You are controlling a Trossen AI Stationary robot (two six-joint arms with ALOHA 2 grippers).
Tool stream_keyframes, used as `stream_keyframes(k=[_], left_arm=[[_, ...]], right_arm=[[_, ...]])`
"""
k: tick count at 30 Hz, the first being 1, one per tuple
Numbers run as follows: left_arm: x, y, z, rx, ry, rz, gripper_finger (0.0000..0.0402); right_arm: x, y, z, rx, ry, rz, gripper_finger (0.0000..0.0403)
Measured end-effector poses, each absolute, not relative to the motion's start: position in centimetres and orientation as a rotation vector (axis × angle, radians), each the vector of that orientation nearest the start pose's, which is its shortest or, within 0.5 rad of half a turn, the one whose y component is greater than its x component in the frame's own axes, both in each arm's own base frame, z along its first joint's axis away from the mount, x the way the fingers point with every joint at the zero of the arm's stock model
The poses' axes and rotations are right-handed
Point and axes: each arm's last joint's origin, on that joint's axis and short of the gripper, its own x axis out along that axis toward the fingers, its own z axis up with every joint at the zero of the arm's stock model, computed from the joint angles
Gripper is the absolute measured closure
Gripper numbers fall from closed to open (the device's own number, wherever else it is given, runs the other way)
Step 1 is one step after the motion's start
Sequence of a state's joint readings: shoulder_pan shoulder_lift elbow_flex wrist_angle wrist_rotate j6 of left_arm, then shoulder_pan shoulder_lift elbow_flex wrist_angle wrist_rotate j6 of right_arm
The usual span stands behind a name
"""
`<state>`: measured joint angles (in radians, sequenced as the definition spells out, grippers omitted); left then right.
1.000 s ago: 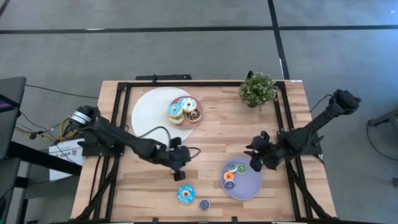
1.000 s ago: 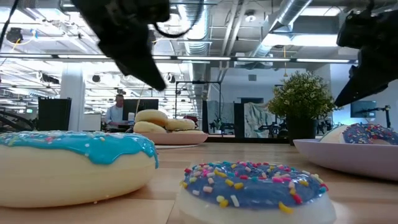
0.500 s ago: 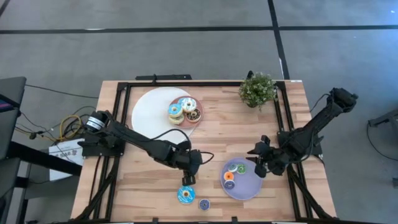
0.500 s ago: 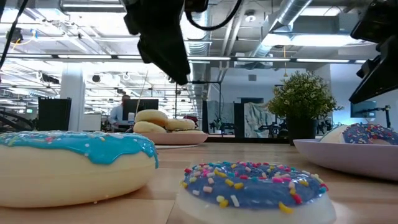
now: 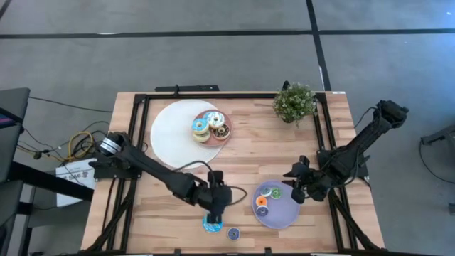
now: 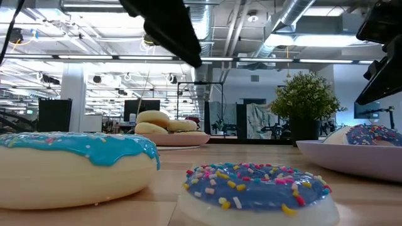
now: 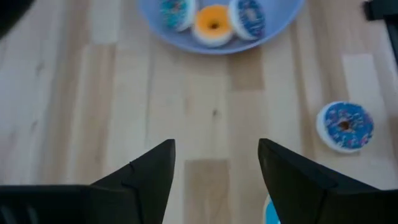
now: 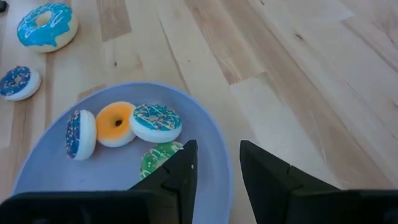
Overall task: Pick & Place donuts
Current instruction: Put the small blue donut on the purple plate
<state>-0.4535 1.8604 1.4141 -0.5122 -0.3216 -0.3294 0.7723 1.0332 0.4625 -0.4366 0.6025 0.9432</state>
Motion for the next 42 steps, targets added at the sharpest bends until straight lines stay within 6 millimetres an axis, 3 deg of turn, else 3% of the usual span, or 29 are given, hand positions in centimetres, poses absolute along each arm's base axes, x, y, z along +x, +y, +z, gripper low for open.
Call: stream_keyframes(k=[8, 13, 19, 42], left_arm=[[39.8, -19.3, 21.0, 0.126, 1.003, -0.060, 0.0175], [42.3, -21.0, 19.5, 0.127, 1.078, -0.201, 0.0174], [44.0, -22.3, 17.7, 0.108, 1.175, -0.310, 0.0175], [44.6, -24.1, 15.1, 0.026, 1.200, -0.353, 0.0177]], right_arm=[[13.6, 10.9, 17.2, 0.268, 0.744, -0.210, 0.0290], [13.6, 10.9, 17.2, 0.274, 0.744, -0.213, 0.0290], [13.6, 11.0, 17.2, 0.300, 0.738, -0.218, 0.0290], [13.7, 11.1, 17.3, 0.323, 0.728, -0.215, 0.0290]])
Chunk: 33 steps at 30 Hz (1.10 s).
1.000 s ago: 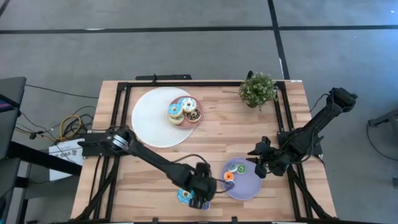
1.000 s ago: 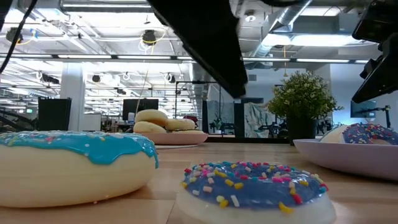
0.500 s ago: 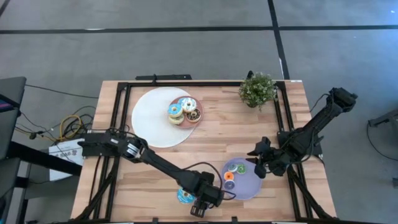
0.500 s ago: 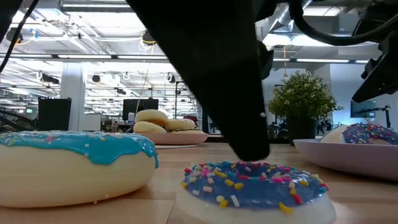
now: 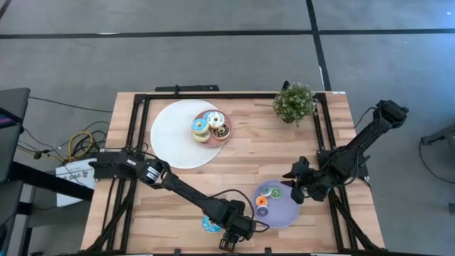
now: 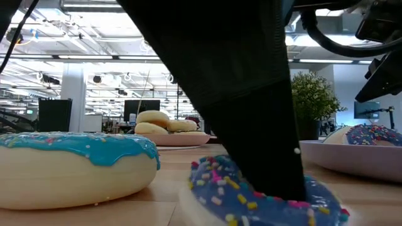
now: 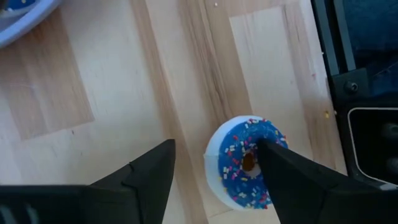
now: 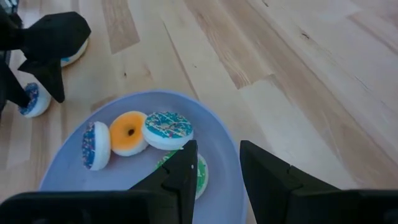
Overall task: Pick & Place donuts
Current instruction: Put the small blue donut on the purple plate
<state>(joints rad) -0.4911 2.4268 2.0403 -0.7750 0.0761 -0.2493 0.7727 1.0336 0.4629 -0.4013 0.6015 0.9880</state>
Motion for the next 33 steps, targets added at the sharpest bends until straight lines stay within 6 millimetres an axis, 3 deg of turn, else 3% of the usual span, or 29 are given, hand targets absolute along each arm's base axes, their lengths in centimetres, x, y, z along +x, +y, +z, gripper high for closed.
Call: stream_keyframes(k=[5, 16, 22, 27, 30, 33], left_arm=[[44.6, -24.3, 15.2, 0.029, 1.195, -0.345, 0.0214], [45.0, -23.7, 16.5, 0.050, 1.206, -0.357, 0.0391], [47.2, -21.1, 19.8, 0.096, 1.100, -0.340, 0.0398], [50.0, -17.8, 22.3, 0.063, 0.914, -0.293, 0.0399], [51.9, -16.3, 22.0, -0.014, 0.808, -0.314, 0.0400], [53.4, -15.8, 20.2, -0.082, 0.746, -0.342, 0.0401]], right_arm=[[13.7, 11.1, 17.3, 0.327, 0.724, -0.213, 0.0290], [13.8, 11.1, 17.3, 0.331, 0.721, -0.211, 0.0290], [13.8, 11.1, 17.4, 0.335, 0.718, -0.208, 0.0290], [13.8, 11.1, 17.4, 0.332, 0.721, -0.209, 0.0290], [13.7, 11.1, 17.3, 0.326, 0.726, -0.212, 0.0290], [13.7, 11.0, 17.3, 0.318, 0.733, -0.216, 0.0290]])
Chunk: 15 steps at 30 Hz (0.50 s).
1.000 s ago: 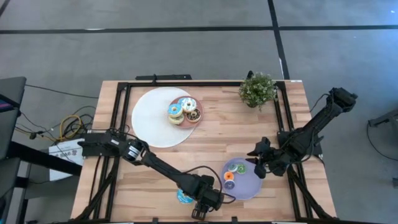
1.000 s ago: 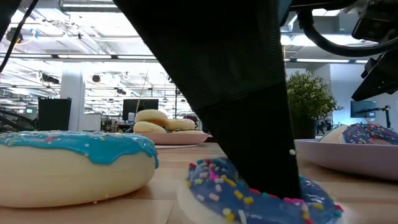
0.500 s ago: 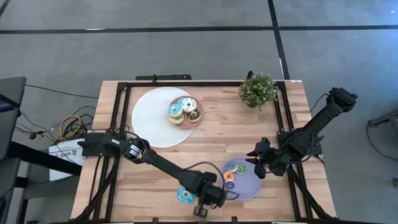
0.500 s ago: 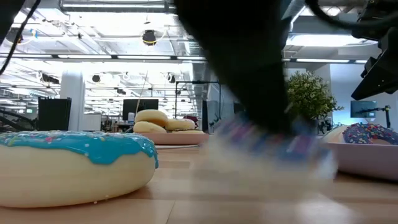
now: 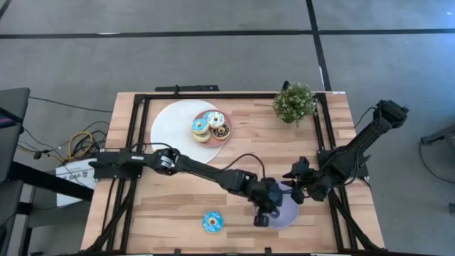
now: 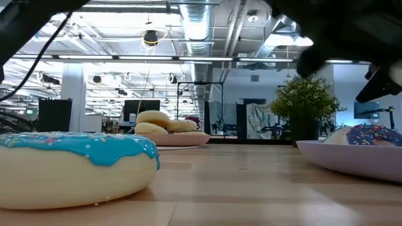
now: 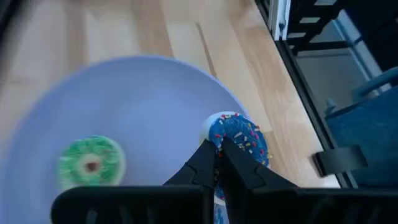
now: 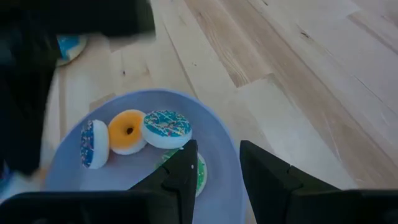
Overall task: Pick & Place donuts
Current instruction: Put the small blue donut on the purple plate
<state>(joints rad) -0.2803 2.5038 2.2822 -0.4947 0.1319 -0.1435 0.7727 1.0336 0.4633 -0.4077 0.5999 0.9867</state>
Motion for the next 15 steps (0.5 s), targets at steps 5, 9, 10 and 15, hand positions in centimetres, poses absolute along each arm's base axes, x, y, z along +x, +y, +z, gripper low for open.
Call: stream_keyframes(k=[5, 9, 10, 15], left_arm=[[54.0, -15.4, 18.4, -0.107, 0.764, -0.304, 0.0400], [54.0, -15.1, 18.3, -0.102, 0.771, -0.290, 0.0382], [54.0, -15.1, 18.3, -0.097, 0.768, -0.274, 0.0377], [53.9, -14.8, 18.2, -0.059, 0.779, -0.185, 0.0345]], right_arm=[[13.6, 11.0, 17.2, 0.308, 0.745, -0.215, 0.0290], [13.6, 11.0, 17.2, 0.306, 0.746, -0.217, 0.0290], [13.6, 11.0, 17.2, 0.306, 0.746, -0.217, 0.0290], [13.6, 11.0, 17.2, 0.310, 0.740, -0.221, 0.0290]])
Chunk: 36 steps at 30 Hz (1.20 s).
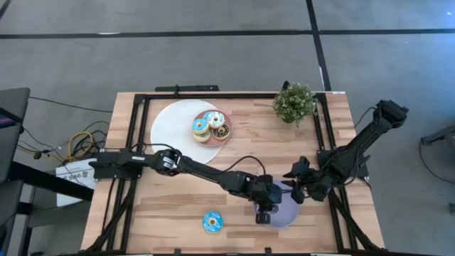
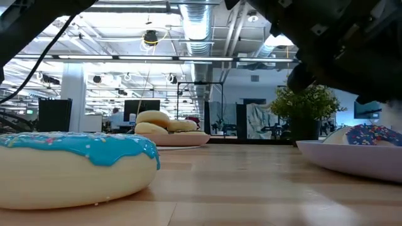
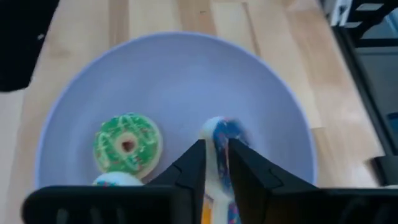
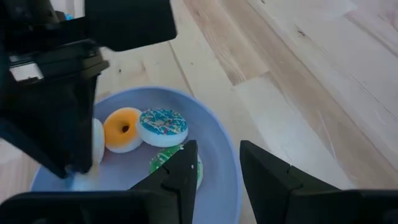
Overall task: Pick & Place donuts
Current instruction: Put the small blue donut on the purple plate, then put the large blue donut on the pink plate
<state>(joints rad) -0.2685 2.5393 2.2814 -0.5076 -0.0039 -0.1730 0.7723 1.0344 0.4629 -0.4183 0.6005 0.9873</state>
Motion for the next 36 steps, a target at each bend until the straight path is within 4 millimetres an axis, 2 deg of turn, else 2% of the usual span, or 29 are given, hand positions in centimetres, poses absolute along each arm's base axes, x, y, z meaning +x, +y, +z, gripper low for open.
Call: stream_keyframes(k=[9, 12, 14, 18, 22, 25, 27, 29, 33, 36], left_arm=[[53.7, -14.5, 17.9, -0.026, 0.816, -0.159, 0.0275], [53.4, -13.9, 18.4, -0.006, 0.848, -0.154, 0.0262], [52.9, -13.2, 19.5, -0.008, 0.869, -0.143, 0.0259], [51.6, -12.5, 22.9, 0.016, 0.871, -0.089, 0.0263], [49.3, -11.4, 27.0, 0.108, 0.906, -0.090, 0.0299], [46.3, -10.1, 29.6, 0.163, 1.015, -0.050, 0.0350], [43.9, -9.4, 30.2, 0.199, 1.114, 0.054, 0.0385], [41.5, -9.1, 30.6, 0.236, 1.161, 0.170, 0.0394], [34.6, -9.1, 31.1, 0.224, 1.107, 0.350, 0.0396], [29.0, -8.7, 29.6, 0.145, 0.973, 0.444, 0.0400]], right_arm=[[13.6, 11.0, 17.2, 0.311, 0.739, -0.221, 0.0290], [13.6, 11.0, 17.2, 0.314, 0.738, -0.222, 0.0290], [13.6, 11.0, 17.2, 0.315, 0.738, -0.222, 0.0290], [13.6, 11.0, 17.2, 0.318, 0.737, -0.224, 0.0290], [13.6, 11.0, 17.2, 0.318, 0.736, -0.225, 0.0290], [13.6, 11.0, 17.2, 0.318, 0.736, -0.225, 0.0290], [13.6, 11.0, 17.2, 0.319, 0.735, -0.224, 0.0290], [13.7, 11.0, 17.2, 0.324, 0.730, -0.223, 0.0290], [13.7, 10.8, 17.2, 0.318, 0.735, -0.232, 0.0290], [13.8, 10.5, 17.1, 0.224, 0.748, -0.226, 0.0290]])
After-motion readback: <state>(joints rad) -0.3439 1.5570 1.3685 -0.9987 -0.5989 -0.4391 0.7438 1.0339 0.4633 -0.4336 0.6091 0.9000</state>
